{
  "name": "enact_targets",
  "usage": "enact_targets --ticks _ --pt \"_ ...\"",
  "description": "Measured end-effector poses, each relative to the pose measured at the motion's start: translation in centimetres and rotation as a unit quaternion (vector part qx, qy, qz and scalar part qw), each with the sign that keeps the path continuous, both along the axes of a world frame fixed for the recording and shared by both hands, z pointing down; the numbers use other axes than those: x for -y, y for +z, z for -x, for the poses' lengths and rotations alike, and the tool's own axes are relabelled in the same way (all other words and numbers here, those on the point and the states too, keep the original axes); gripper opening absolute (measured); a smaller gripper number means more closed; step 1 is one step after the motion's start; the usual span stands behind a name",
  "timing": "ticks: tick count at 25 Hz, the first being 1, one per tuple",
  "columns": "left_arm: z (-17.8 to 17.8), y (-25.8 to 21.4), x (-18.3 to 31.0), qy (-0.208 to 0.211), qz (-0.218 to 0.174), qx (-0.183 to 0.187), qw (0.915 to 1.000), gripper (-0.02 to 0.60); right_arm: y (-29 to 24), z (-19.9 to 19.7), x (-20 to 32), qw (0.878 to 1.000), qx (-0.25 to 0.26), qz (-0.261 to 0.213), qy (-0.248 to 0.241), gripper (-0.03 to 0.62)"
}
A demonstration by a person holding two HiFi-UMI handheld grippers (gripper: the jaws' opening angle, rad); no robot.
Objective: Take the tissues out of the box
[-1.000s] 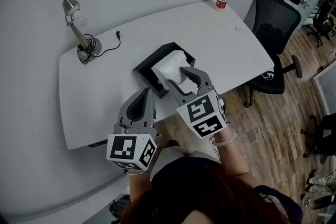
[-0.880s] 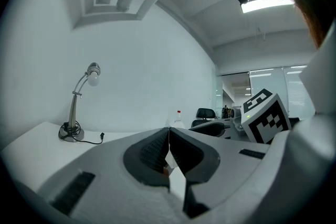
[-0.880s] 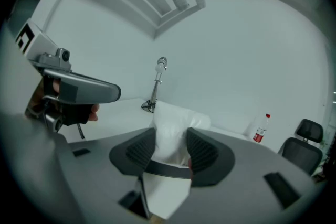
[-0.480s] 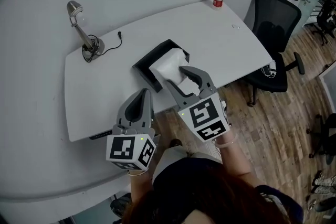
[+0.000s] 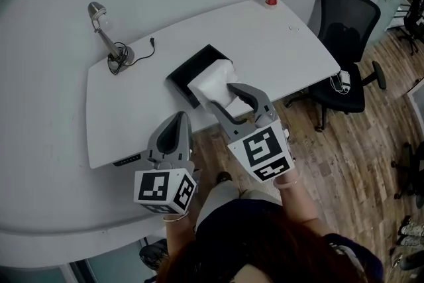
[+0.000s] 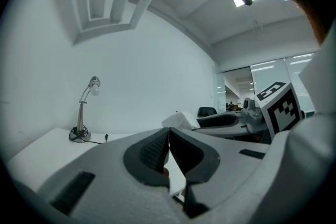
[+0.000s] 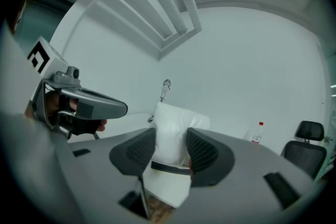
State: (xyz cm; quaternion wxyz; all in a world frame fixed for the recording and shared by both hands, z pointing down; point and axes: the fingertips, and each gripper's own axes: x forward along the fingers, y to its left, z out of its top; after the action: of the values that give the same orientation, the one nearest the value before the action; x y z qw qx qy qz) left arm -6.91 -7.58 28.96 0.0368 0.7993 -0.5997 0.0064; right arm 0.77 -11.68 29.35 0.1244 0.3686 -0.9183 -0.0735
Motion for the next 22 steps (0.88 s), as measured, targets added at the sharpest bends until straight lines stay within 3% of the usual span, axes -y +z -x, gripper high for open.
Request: enact_targets --ticks 22 --pt "-4.7 -0.4 -6.3 -0.01 -0.009 0.01 0.9999 0.021 -1.4 -4.3 -6.9 0.999 0.029 -0.022 -0.023 0.197"
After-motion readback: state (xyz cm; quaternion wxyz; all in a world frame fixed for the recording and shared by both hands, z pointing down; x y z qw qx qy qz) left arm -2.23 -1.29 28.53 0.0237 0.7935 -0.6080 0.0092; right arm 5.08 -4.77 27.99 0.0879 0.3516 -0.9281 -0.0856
